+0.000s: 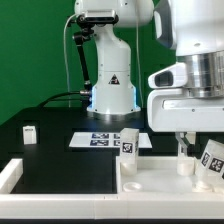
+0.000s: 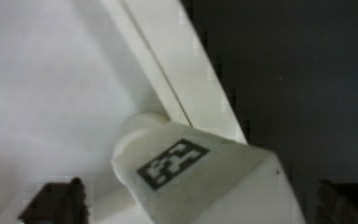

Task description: Assemble square table

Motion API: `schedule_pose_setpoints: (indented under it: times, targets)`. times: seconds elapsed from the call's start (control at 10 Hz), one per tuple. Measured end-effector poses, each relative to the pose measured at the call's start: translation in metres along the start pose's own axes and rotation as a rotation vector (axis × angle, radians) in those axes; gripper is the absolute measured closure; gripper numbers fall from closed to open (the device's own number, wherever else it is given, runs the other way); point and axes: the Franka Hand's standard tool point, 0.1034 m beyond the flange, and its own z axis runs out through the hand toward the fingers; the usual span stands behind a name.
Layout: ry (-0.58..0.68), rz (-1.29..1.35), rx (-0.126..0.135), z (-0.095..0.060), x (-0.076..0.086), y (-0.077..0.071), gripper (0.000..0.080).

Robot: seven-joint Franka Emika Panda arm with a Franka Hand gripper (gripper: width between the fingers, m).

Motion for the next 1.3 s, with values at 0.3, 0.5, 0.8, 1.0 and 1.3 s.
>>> schedule_pose_setpoints:
  times: [0.3,0.5,0.8,1.0,1.3]
  targets:
    - [0.000,-0.056,-0.002,0.0011,-0.0004,0.0003,0.0151]
    - [-0.002,0.032,0.002,0.0012,-0.0011,-0.0010,0.0421]
    - [-0.002,0.249,-0.003,0.0013,0.0009,0.0063,0.0489]
    - [-0.007,0.479,0.010,0.0014,0.0018,0.0078,0.0497]
    - [-0.021,1.000,0.089,0.0042,0.0009,0.0041,0.0502]
